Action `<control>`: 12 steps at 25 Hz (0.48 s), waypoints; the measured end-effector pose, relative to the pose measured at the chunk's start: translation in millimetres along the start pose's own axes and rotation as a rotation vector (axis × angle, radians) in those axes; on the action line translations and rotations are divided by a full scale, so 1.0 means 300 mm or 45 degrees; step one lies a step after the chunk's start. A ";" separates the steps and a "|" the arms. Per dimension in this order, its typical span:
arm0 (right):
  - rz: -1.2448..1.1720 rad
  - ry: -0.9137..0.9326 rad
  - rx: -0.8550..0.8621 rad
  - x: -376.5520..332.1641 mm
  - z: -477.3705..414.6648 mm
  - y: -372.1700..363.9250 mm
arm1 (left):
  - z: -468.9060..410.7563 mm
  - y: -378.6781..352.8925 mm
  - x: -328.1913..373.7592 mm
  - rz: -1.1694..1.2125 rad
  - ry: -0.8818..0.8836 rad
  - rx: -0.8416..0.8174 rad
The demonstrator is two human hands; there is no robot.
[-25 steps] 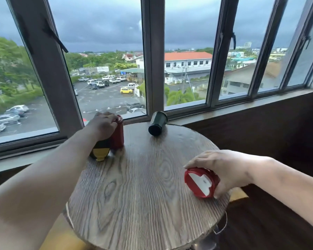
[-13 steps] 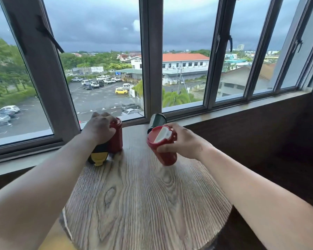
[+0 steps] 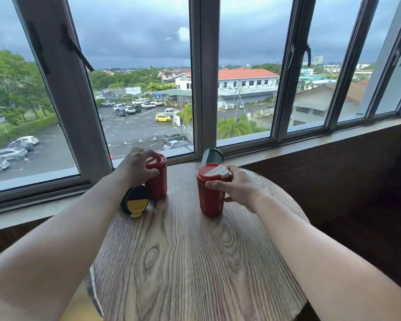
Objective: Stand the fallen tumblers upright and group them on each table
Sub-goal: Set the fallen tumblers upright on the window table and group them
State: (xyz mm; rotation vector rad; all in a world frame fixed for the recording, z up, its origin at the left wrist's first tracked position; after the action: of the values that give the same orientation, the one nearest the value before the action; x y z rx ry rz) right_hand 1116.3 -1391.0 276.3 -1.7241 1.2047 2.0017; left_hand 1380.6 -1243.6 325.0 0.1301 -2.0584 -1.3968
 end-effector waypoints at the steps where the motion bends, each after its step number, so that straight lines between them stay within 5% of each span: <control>1: 0.000 0.005 -0.001 -0.002 0.001 0.000 | 0.000 -0.002 0.007 0.040 -0.015 0.014; 12: -0.057 0.028 -0.043 -0.010 0.000 0.000 | 0.108 -0.111 0.183 0.305 -0.223 0.179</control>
State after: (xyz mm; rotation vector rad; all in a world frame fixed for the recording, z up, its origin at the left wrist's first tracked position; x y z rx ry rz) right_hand 1117.2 -1389.8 279.0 -1.7772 1.1348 1.9935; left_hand 1310.6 -1255.0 313.2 -0.1811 -2.2317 -1.1522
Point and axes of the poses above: each hand's wrist, its own z-axis away from the middle knuckle, its own y-axis out of the back of the hand, x = y × z, the point moved 6 cm from there along -z, towards the middle knuckle, and after that the axes turned 4 degrees about z, right-handed, at the moved point
